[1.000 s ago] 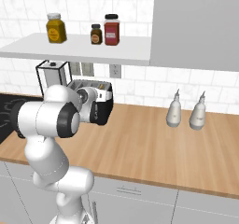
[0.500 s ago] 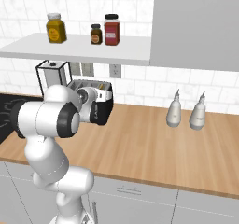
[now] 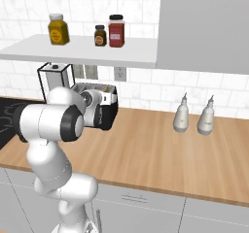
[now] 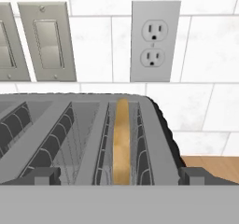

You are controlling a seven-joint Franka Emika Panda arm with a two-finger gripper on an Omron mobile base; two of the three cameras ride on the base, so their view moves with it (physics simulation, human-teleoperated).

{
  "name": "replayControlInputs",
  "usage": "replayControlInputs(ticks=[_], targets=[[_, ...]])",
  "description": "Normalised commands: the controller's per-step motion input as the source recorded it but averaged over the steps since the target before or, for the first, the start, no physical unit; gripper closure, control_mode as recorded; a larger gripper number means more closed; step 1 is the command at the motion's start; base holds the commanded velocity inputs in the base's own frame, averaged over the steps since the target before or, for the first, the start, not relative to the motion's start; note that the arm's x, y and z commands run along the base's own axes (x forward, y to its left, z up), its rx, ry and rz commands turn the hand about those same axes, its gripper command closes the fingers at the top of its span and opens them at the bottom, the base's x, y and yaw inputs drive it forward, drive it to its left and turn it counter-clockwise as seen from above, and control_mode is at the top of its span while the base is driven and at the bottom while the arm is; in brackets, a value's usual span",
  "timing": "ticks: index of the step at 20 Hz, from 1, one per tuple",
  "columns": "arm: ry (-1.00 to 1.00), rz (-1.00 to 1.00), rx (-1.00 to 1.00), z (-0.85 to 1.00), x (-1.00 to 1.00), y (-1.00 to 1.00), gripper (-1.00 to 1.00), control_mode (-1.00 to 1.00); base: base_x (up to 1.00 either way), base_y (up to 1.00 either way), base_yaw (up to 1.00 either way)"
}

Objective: Start the toaster. Once the lever pops up, take the bread to the plate on the dining counter.

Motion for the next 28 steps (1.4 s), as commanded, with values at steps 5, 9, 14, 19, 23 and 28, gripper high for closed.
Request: replayControlInputs(ticks=[5,9,14,19,23,28], targets=[[0.00,0.00,0.00,0.00,0.11,0.00,-1.00,-1.00,0.00,0.00,0.00],[0.00,0.00,0.00,0.00,0.06,-0.05,-1.00,-1.00,0.00,0.00,0.00],[0.00,0.00,0.00,0.00,0.19,-0.02,-1.00,-1.00,0.00,0.00,0.00],[0.00,0.00,0.00,-0.04,0.04,0.00,-1.00,-1.00,0.00,0.00,0.00],[0.00,0.00,0.00,-0.04,0.00,0.00,-1.00,-1.00,0.00,0.00,0.00],[0.00,0.00,0.00,-0.02,0.07,0.00,-1.00,-1.00,0.00,0.00,0.00]])
